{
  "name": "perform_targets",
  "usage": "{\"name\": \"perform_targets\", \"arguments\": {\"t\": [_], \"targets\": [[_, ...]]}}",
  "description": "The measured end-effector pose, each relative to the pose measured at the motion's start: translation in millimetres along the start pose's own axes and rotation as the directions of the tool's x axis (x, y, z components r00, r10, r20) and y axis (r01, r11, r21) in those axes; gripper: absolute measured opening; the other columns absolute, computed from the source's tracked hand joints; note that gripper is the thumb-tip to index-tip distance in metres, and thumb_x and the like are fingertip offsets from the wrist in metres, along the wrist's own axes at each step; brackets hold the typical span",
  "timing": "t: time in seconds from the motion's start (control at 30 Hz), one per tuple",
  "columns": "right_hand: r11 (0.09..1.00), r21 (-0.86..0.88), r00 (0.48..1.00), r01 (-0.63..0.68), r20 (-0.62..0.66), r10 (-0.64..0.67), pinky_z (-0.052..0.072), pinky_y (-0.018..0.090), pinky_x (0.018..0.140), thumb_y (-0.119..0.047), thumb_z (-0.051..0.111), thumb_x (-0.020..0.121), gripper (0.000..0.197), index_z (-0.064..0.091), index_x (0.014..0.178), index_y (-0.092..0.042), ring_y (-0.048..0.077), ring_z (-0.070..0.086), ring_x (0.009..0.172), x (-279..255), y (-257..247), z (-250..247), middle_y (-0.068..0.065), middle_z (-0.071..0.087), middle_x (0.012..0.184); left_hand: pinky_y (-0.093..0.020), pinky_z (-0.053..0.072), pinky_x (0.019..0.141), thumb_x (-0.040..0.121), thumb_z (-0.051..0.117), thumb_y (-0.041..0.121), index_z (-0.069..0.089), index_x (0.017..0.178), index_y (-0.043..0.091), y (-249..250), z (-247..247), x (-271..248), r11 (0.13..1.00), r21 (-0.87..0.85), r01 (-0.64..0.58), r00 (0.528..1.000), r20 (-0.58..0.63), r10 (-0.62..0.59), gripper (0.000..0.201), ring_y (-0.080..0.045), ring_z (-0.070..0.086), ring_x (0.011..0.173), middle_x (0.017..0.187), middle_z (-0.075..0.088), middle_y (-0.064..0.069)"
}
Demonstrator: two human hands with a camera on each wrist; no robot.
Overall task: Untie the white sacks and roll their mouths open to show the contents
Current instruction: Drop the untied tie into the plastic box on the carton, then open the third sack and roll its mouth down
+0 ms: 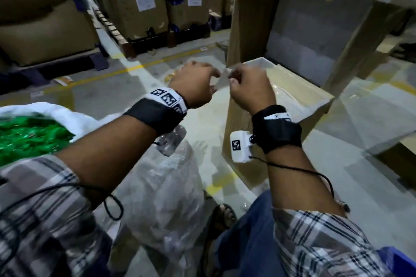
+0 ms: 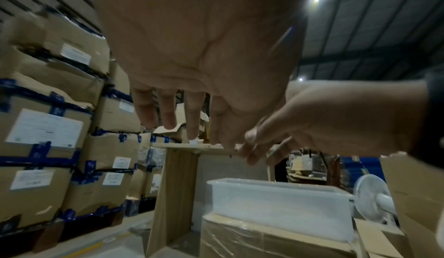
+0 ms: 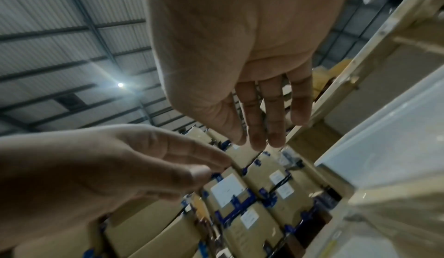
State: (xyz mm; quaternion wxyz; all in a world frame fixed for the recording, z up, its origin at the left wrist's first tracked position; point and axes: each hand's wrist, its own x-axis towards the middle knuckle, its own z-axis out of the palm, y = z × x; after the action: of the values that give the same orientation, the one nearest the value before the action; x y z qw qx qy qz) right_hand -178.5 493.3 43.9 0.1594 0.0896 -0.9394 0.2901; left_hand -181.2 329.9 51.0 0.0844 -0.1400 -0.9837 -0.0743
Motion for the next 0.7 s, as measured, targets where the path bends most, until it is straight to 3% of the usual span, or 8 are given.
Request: {"name": "perform_targets", "arguments": {"t": [0.2, 0.33, 0.5, 0.6, 0.7], "targets": [[0.984, 0.088, 0.973, 0.157, 0.154, -0.169, 0.055, 0.040, 0.087, -0.019, 0.057, 0.091, 0.020, 0.071, 0.105, -0.019, 0.024, 0.065, 0.099, -41.7, -73.7, 49.2, 0.003, 0.072, 0.105, -0.047, 0.037, 0.110, 0.096, 0.062, 0.025, 0.066, 0.125, 0.024, -89.4, -35.2, -117.4, 0.977, -0.159, 0.143, 0.966, -0.193, -0.173, 0.029, -0.035, 0.047, 0.129, 0.144, 0.051, -0.005], [0.921, 0.206, 0.925, 0.331, 0.125, -0.360, 0.050, 0.029, 0.092, -0.014, 0.061, 0.092, 0.022, 0.069, 0.112, -0.013, 0.017, 0.063, 0.103, -59.5, -117.7, 72.6, 0.001, 0.070, 0.110, -0.047, 0.042, 0.106, 0.099, 0.059, 0.022, 0.066, 0.124, 0.015, -133.6, -32.6, -194.8, 0.936, -0.283, 0.212, 0.901, -0.314, -0.299, 0.027, -0.034, 0.054, 0.123, 0.135, 0.056, -0.009], [0.839, 0.175, 0.833, 0.515, 0.128, -0.538, 0.045, 0.039, 0.098, -0.014, 0.062, 0.090, 0.026, 0.066, 0.116, -0.013, 0.027, 0.056, 0.115, -71.0, -164.5, 93.7, 0.005, 0.064, 0.118, -0.044, 0.043, 0.102, 0.101, 0.054, 0.024, 0.062, 0.131, 0.016, -174.5, -25.3, -232.9, 0.923, -0.215, 0.319, 0.911, -0.197, -0.361, 0.032, -0.034, 0.057, 0.117, 0.129, 0.063, -0.010], [0.824, 0.106, 0.799, 0.556, 0.207, -0.565, 0.044, 0.045, 0.100, -0.015, 0.062, 0.090, 0.029, 0.066, 0.119, -0.013, 0.028, 0.055, 0.117, -77.8, -177.3, 107.8, 0.005, 0.061, 0.121, -0.044, 0.044, 0.103, 0.101, 0.054, 0.027, 0.060, 0.134, 0.017, -184.4, -18.2, -238.2, 0.916, -0.197, 0.351, 0.920, -0.108, -0.376, 0.035, -0.033, 0.057, 0.121, 0.133, 0.063, -0.007], [0.830, 0.056, 0.785, 0.554, 0.296, -0.544, 0.043, 0.044, 0.102, -0.017, 0.062, 0.090, 0.034, 0.064, 0.124, -0.015, 0.026, 0.053, 0.122, -83.0, -180.9, 121.1, 0.003, 0.060, 0.128, -0.038, 0.041, 0.106, 0.101, 0.054, 0.027, 0.056, 0.139, 0.016, -184.9, -9.0, -234.7, 0.926, -0.189, 0.326, 0.938, -0.056, -0.341, 0.039, -0.028, 0.054, 0.127, 0.140, 0.059, -0.005]]}}
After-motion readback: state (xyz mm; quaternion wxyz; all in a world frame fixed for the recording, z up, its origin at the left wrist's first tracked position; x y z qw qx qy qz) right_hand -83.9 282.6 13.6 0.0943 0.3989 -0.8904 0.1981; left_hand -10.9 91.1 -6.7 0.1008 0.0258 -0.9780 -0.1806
